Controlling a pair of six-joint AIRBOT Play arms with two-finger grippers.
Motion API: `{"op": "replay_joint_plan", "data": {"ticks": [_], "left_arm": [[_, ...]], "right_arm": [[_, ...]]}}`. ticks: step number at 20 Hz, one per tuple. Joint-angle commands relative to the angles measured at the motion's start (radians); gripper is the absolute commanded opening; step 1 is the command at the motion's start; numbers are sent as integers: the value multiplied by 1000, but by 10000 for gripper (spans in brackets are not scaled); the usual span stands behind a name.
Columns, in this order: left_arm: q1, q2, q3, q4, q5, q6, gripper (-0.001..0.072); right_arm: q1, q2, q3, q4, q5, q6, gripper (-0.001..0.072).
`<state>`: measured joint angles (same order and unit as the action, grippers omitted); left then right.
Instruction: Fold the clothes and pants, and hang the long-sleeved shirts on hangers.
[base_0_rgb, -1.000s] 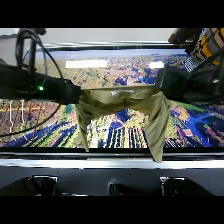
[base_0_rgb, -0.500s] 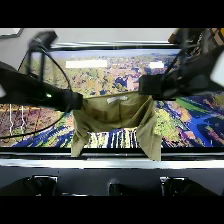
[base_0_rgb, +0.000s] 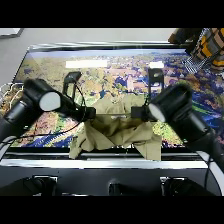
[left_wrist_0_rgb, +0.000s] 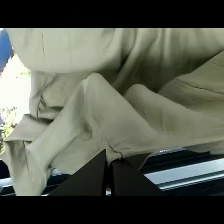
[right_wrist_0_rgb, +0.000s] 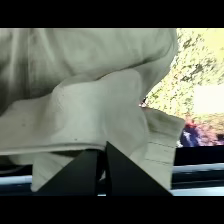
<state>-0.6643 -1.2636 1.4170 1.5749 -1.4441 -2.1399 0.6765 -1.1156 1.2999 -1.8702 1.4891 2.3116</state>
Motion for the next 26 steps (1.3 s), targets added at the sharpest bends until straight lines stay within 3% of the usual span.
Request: {"op": "replay_joint_plan", "data": {"ticks": [1,6,7,8,9,12,15,20,23,24,26], "left_arm": [[3,-6,-122,-31,117,-43,26],[3,-12,-139,-33,155,-44,40],[4,-12,-137,-38,155,-44,149],[11,-11,-130,-43,151,-35,403],[21,-7,-120,-55,151,-21,573],[103,38,-63,-60,135,19,599],[279,153,-70,18,1,116,614],[788,379,-260,87,6,409,610],[1004,385,-273,86,-72,469,610],[1047,382,-276,85,-71,451,611],[1123,374,-310,55,22,498,628]], "right_arm": [[0,14,-170,53,-169,158,39],[0,14,-187,57,-193,159,39],[0,14,-187,62,-204,158,39],[0,14,-187,71,-212,159,39],[0,14,-187,80,-217,158,39],[0,14,-187,81,-233,149,39],[0,14,-187,92,-235,133,39],[0,14,-187,108,-234,108,40],[0,14,-186,116,-232,93,40],[0,14,-186,116,-232,92,40],[0,14,-186,116,-232,92,40]]}}
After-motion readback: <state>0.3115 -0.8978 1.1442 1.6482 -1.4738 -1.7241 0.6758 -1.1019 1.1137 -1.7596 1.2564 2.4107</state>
